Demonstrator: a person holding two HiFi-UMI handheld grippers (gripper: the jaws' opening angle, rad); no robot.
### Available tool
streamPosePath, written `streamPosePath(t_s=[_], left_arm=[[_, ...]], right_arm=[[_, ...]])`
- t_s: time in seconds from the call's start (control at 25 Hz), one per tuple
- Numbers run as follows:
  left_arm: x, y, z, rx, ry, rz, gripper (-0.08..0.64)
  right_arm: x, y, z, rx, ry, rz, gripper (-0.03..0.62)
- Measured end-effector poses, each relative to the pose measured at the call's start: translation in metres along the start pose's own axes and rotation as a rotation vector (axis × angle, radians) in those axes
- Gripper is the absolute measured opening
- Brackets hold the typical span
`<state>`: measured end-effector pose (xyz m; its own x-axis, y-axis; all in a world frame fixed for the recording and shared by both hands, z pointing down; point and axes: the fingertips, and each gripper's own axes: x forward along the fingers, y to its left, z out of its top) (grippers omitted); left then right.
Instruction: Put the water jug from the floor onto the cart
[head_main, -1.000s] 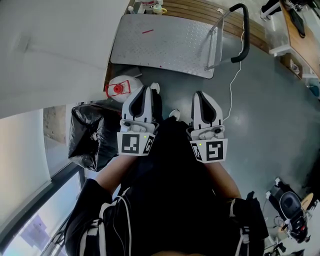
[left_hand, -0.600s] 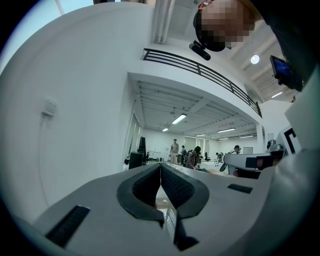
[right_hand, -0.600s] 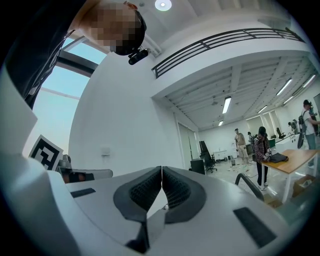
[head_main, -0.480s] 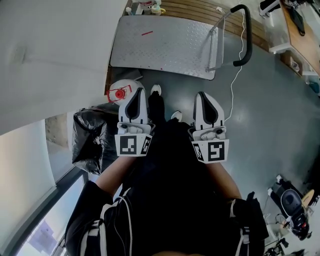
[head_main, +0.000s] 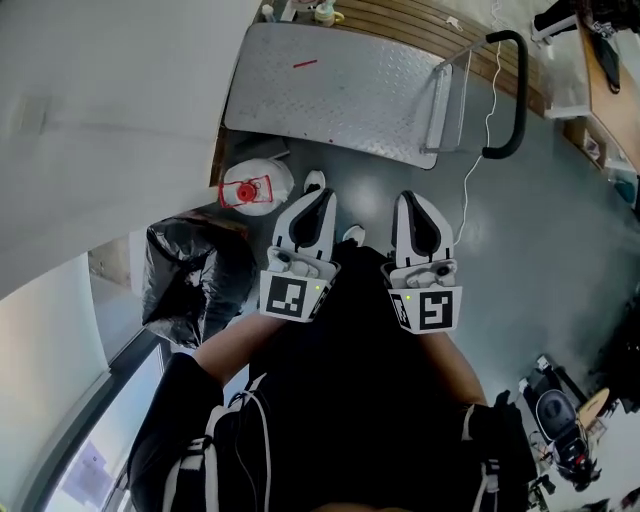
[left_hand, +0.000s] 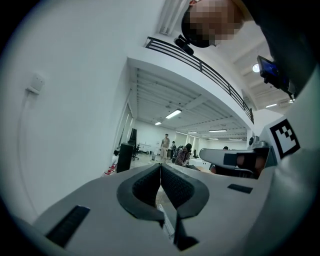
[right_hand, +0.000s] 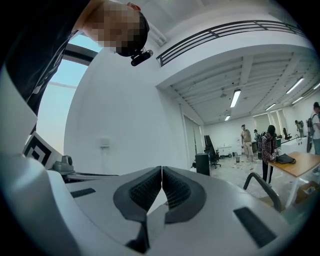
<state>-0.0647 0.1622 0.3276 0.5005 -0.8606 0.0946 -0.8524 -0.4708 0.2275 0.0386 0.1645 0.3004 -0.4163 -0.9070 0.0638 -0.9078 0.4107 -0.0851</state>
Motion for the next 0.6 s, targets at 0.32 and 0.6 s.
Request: streamPosePath(t_s=[0.32,0.6], left_arm=[[0.043,0.052,0.028,-0.068,-0.047,-0.009,0.017],[0.072,0.103,0.03,-0.062,-0.01,-0.038,0.018]], right_arm=[[0.06,-0.015,0.012,-0.035,0.021,-0.065,0.018],[0.104,-0.02,0.015,-0.003,0.013,-0.147,0.018]])
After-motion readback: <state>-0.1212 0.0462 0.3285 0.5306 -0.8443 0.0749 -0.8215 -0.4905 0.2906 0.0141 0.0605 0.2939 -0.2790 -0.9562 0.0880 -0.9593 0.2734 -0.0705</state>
